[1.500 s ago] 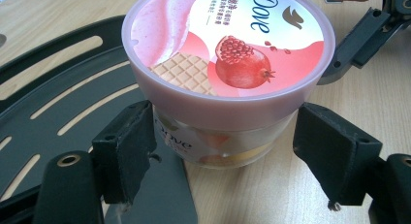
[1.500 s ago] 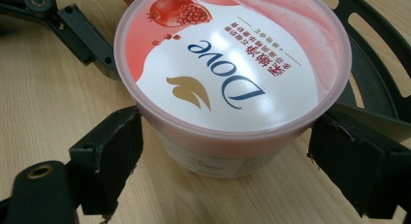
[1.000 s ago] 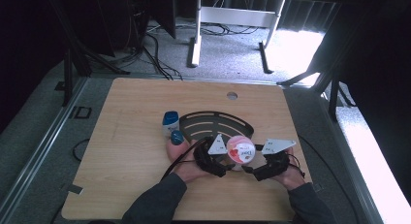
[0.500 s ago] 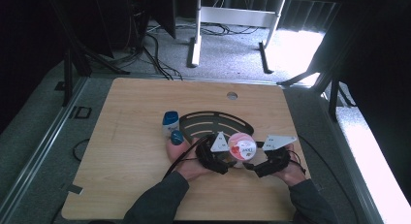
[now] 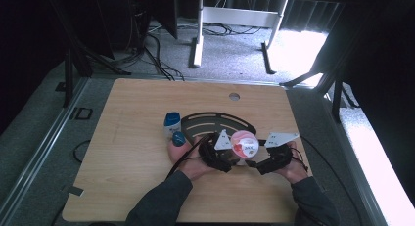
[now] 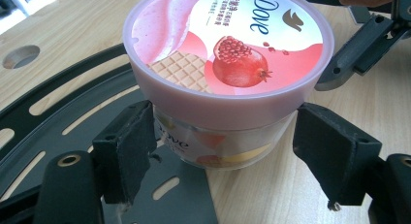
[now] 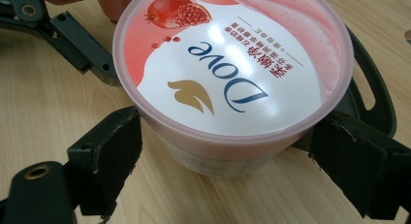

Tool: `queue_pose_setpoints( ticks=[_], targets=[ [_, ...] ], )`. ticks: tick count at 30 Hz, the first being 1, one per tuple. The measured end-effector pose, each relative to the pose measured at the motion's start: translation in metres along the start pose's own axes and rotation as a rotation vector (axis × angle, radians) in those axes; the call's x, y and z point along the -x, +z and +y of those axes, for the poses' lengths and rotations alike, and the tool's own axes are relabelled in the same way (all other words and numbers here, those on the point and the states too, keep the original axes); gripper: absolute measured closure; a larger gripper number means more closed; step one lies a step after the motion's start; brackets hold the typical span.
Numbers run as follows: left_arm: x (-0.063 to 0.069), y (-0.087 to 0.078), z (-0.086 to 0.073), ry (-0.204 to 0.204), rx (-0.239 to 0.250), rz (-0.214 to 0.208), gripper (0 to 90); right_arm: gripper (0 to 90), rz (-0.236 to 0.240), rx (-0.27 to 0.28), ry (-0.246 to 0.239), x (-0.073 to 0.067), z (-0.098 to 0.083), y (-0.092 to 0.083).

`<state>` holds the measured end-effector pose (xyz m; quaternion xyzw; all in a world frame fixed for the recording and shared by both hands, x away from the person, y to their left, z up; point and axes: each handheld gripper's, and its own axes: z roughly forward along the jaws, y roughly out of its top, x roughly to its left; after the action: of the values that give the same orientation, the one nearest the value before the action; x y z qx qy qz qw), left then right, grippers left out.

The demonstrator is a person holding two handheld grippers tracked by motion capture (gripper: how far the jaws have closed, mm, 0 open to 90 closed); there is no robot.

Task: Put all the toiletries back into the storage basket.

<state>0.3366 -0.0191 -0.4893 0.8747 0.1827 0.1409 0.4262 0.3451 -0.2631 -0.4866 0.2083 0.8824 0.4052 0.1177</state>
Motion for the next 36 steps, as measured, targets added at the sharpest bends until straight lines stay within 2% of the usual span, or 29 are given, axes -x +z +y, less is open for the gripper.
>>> queue_pose_setpoints(
  ticks=[7,16,36],
  targets=[
    [-0.004,0.004,0.002,-0.009,-0.012,0.004,23.7,11.6,0.001,-0.006,0.007,0.006,0.0,0.003],
    [-0.009,0.009,0.001,-0.031,-0.003,0.013,23.8,11.6,0.005,-0.008,0.015,0.014,0.002,0.007],
    [-0.018,0.015,0.004,-0.072,-0.001,0.052,23.8,11.1,0.005,-0.02,0.012,0.028,0.01,0.015]
  ],
)
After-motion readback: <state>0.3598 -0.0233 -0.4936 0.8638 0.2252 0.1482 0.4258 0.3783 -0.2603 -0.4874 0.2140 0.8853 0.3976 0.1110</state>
